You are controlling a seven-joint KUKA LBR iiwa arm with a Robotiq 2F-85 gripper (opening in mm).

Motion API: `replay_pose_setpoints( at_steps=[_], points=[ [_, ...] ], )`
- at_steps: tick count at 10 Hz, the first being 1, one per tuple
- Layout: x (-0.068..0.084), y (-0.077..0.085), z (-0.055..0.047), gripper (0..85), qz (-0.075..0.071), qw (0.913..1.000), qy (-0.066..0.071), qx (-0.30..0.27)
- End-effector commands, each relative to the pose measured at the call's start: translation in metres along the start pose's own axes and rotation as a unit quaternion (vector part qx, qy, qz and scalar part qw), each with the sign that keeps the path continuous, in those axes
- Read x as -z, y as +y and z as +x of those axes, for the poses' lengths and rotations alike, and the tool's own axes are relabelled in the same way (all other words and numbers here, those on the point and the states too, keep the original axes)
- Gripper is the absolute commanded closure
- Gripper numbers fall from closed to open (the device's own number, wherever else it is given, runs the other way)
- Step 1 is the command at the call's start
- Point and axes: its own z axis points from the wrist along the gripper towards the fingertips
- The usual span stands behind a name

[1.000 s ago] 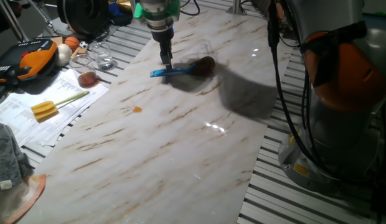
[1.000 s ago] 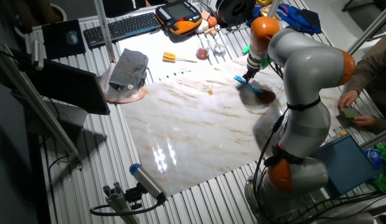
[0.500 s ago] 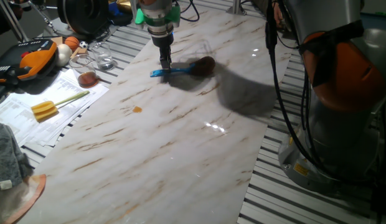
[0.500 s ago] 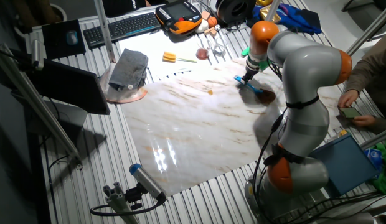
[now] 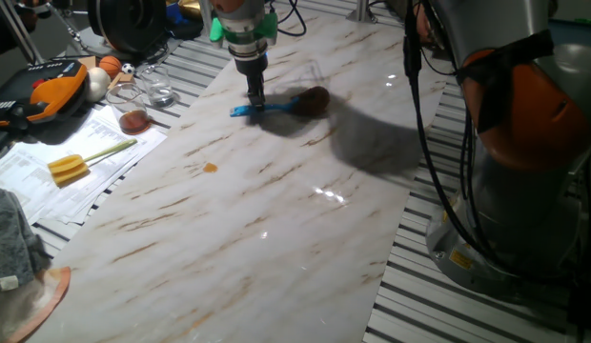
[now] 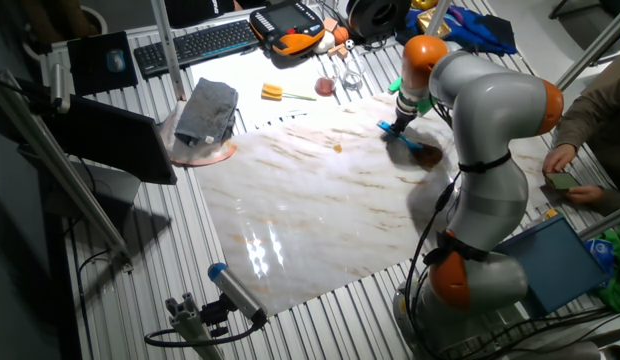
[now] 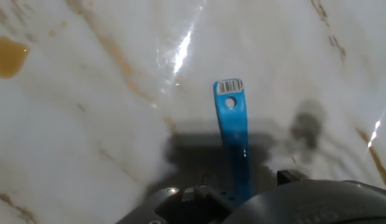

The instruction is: Scrub the table with a brush

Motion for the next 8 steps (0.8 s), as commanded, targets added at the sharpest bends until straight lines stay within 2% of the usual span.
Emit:
replay_pose_setpoints(
  at_steps=[1,2,3,5,6,8],
  points=[
    [-0.001,-0.002,0.002,51.0,-0.005,1.0,0.0,0.0],
    [-0.002,-0.002,0.003,51.0,-0.013,0.9999,0.002,0.0],
    [-0.001,-0.002,0.003,85.0,-0.015,0.9999,0.008,0.0],
    [0.005,0.0,0.003,85.0,-0.029,0.9991,0.021,-0.022],
    [0.01,0.002,0.004,85.0,-0.048,0.9963,0.035,-0.062],
    [0.016,0.004,0.006,85.0,-0.069,0.9897,0.042,-0.118]
  ],
)
